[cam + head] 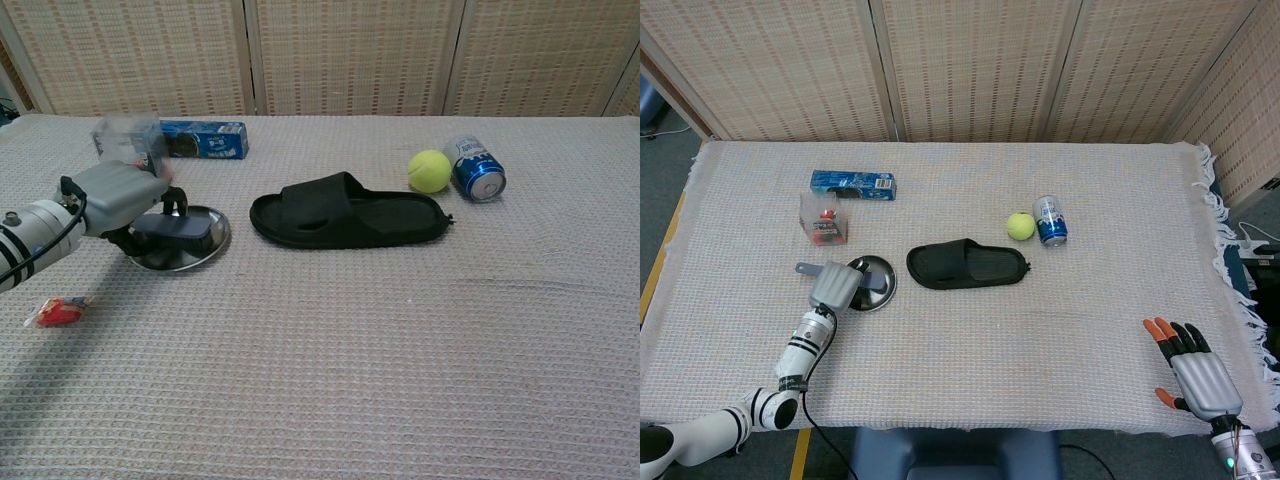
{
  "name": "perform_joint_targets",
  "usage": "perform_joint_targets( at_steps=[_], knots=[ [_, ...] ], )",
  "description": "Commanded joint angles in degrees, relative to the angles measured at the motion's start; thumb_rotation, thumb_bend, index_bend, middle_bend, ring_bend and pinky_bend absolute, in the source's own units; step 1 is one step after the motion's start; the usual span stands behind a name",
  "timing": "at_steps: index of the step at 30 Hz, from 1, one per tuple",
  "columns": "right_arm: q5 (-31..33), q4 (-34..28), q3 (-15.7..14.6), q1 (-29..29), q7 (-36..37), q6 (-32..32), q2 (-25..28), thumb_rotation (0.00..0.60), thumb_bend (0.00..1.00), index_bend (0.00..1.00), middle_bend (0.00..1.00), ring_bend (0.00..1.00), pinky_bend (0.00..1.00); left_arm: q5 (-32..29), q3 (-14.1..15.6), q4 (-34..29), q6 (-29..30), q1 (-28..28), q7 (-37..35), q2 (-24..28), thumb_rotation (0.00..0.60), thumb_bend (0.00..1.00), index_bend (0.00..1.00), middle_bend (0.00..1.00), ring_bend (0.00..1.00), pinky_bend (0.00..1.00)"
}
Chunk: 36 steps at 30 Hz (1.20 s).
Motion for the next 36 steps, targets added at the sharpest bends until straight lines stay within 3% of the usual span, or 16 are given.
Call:
perform_joint_targets(
  at_steps=[1,11,14,18,24,27,36],
  knots=[
    [-0.09,-0.05,0.01,0.06,0.19,0.06,0.11,0.6,0.11,0.0,0.0,0.0,0.0,0.1,0.23,0.89,-0.01,-0.33,-1.04,-0.48,0.6,0.4,0.34,0.37,0.84,1.0],
    [-2.21,1.48,0.96,0.86,2.0,1.65,-1.23,0.6,0.11,0.0,0.0,0.0,0.0,1.64,0.88,-1.53,3.13,-0.13,-1.17,1.03,0.6,0.4,0.42,0.46,0.86,1.0],
    [-3.32,2.01,2.78,3.7,1.65,0.13,-2.33,0.6,0.12,0.0,0.0,0.0,0.0,1.34,0.52,-5.03,4.04,-0.14,0.56,2.51,0.6,0.41,0.43,0.47,0.86,1.0],
    [-2.9,2.38,6.24,10.52,-1.8,-6.72,-4.85,0.6,0.16,0.0,0.0,0.0,0.0,-0.53,-0.57,-10.83,4.95,-0.18,3.76,4.61,0.6,0.4,0.43,0.48,0.86,1.0],
    [4.59,4.61,13.15,22.24,-10.99,-19.47,-10.85,0.6,0.47,0.0,0.0,0.0,0.0,-5.18,-2.34,-17.05,3.5,-1.79,8.74,6.28,0.6,0.41,0.43,0.48,0.86,1.0],
    [9.35,6.44,15.21,27.3,-14.78,-25.09,-14.48,0.6,0.6,0.0,0.0,0.0,0.0,-8.77,-3.87,-18.26,2.87,-3.52,12.33,6.1,0.6,0.4,0.43,0.47,0.86,1.0],
    [20.57,12.76,16.01,36.98,-23.33,-32.44,-23.76,0.6,0.74,0.0,0.0,0.0,0.0,-14.91,-5.56,-19.16,3.46,-7.0,16.65,4.57,0.6,0.4,0.42,0.47,0.86,1.0]
  ],
)
